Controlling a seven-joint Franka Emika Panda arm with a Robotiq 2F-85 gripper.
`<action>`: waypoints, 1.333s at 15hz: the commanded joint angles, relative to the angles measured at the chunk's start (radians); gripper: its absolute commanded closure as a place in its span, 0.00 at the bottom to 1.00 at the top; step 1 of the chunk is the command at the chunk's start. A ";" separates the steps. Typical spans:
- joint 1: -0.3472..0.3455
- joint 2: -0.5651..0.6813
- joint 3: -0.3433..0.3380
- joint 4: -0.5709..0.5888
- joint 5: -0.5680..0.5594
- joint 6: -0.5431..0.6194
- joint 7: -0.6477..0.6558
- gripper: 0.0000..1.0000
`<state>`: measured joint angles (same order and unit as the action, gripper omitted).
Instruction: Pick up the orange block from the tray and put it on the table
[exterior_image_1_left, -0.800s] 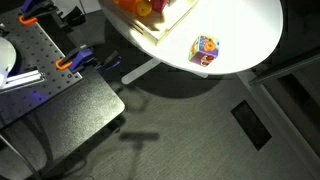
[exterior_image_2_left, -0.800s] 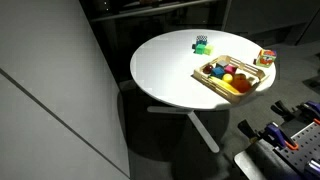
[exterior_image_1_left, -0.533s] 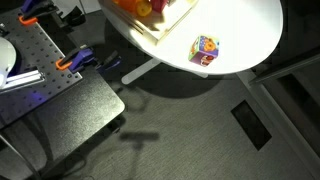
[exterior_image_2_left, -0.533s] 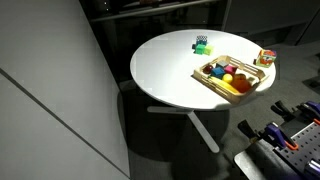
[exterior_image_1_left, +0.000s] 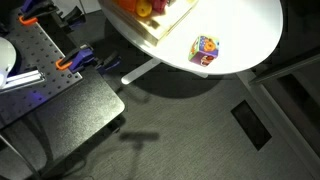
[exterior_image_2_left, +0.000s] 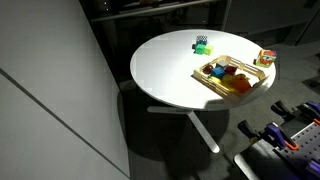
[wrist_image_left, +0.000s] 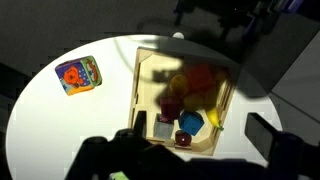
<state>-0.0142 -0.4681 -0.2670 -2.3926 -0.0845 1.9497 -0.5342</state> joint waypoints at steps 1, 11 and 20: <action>0.008 0.091 0.040 0.031 0.009 -0.006 0.002 0.00; 0.000 0.205 0.175 -0.036 -0.020 0.023 0.244 0.00; 0.001 0.218 0.210 -0.149 -0.013 0.219 0.347 0.00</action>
<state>-0.0037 -0.2399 -0.0660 -2.5143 -0.0852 2.1206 -0.2157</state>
